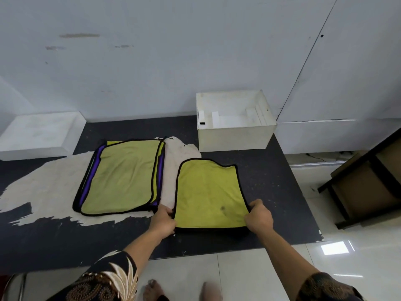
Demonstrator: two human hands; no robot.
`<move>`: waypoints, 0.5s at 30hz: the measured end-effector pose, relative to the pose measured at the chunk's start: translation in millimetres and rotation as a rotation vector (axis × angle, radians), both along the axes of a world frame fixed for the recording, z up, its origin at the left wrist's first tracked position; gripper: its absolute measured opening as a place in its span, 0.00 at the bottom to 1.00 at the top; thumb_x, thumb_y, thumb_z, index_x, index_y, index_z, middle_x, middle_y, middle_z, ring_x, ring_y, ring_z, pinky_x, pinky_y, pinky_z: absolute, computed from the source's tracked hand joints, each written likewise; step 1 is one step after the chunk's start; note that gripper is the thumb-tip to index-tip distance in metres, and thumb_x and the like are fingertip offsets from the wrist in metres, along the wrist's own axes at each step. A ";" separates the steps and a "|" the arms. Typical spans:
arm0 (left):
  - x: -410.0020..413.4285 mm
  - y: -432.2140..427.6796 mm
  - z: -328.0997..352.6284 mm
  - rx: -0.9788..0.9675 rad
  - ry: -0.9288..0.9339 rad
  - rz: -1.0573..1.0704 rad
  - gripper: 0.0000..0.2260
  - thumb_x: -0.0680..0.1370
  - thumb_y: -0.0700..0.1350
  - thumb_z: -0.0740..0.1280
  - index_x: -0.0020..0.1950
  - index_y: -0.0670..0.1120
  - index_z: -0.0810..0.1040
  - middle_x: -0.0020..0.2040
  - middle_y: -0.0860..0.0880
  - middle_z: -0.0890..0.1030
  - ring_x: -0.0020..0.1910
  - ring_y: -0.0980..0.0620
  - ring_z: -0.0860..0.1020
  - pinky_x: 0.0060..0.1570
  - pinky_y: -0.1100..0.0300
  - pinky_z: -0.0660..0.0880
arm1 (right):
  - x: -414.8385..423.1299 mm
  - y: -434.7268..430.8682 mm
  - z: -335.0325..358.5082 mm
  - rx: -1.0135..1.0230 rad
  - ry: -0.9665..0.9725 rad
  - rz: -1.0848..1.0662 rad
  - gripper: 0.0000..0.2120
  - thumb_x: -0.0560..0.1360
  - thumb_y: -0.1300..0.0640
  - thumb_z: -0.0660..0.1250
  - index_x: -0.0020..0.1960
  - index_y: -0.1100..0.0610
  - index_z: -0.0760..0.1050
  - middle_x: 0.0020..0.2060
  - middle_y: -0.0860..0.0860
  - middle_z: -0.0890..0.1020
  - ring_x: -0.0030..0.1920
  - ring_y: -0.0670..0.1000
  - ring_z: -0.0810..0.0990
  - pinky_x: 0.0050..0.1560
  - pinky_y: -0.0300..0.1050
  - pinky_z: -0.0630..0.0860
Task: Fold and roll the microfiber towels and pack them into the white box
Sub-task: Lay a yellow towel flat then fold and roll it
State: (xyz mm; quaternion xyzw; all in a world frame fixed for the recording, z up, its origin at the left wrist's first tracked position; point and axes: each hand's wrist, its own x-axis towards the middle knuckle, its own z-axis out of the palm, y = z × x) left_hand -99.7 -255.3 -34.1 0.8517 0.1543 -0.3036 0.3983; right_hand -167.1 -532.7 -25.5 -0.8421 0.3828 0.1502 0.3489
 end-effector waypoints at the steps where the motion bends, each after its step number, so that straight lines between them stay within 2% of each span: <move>1: -1.9 1.5 -1.6 0.011 -0.006 -0.024 0.16 0.74 0.32 0.66 0.58 0.45 0.69 0.54 0.42 0.75 0.48 0.47 0.78 0.44 0.53 0.81 | -0.9 -0.4 -1.5 -0.018 0.003 -0.004 0.19 0.73 0.65 0.62 0.64 0.56 0.68 0.53 0.57 0.78 0.47 0.55 0.74 0.45 0.46 0.72; 4: -5.5 4.3 -7.4 0.049 -0.045 -0.113 0.12 0.74 0.32 0.64 0.53 0.45 0.71 0.50 0.43 0.77 0.44 0.48 0.78 0.42 0.53 0.79 | -2.7 1.5 -1.0 -0.082 0.062 0.062 0.16 0.74 0.65 0.61 0.61 0.57 0.68 0.55 0.58 0.77 0.50 0.58 0.76 0.47 0.48 0.74; 7: -5.5 6.4 -11.4 0.112 -0.089 -0.213 0.13 0.74 0.32 0.62 0.53 0.48 0.72 0.50 0.46 0.76 0.46 0.49 0.77 0.45 0.54 0.78 | 2.9 6.6 6.7 -0.229 0.153 0.178 0.17 0.75 0.62 0.61 0.64 0.58 0.67 0.60 0.59 0.73 0.58 0.61 0.75 0.50 0.51 0.74; 9: -6.2 6.9 -13.6 0.149 -0.119 -0.282 0.13 0.74 0.34 0.64 0.54 0.50 0.72 0.51 0.47 0.75 0.49 0.48 0.77 0.48 0.56 0.77 | 12.9 10.6 11.8 -0.324 0.113 0.249 0.21 0.75 0.61 0.61 0.67 0.59 0.65 0.65 0.59 0.70 0.64 0.62 0.70 0.56 0.52 0.73; 11: -7.4 7.5 -16.6 0.172 -0.140 -0.332 0.14 0.74 0.35 0.65 0.56 0.50 0.72 0.54 0.46 0.76 0.54 0.47 0.76 0.51 0.57 0.76 | 29.9 15.6 12.9 -0.380 -0.002 0.351 0.22 0.74 0.61 0.60 0.69 0.58 0.66 0.65 0.58 0.69 0.65 0.61 0.68 0.61 0.54 0.73; 13: -7.8 8.0 -19.8 0.187 -0.147 -0.349 0.16 0.74 0.34 0.65 0.58 0.50 0.73 0.56 0.45 0.76 0.55 0.45 0.76 0.51 0.58 0.75 | 51.7 20.6 11.8 -0.358 -0.090 0.466 0.22 0.75 0.61 0.61 0.69 0.57 0.67 0.65 0.57 0.69 0.64 0.60 0.67 0.61 0.55 0.72; 15: -8.2 7.6 -19.5 0.189 -0.147 -0.356 0.18 0.73 0.33 0.65 0.59 0.51 0.74 0.57 0.44 0.76 0.55 0.45 0.77 0.50 0.59 0.75 | 72.9 23.7 10.2 -0.319 -0.095 0.544 0.24 0.76 0.60 0.62 0.72 0.56 0.65 0.67 0.56 0.68 0.66 0.60 0.65 0.62 0.56 0.71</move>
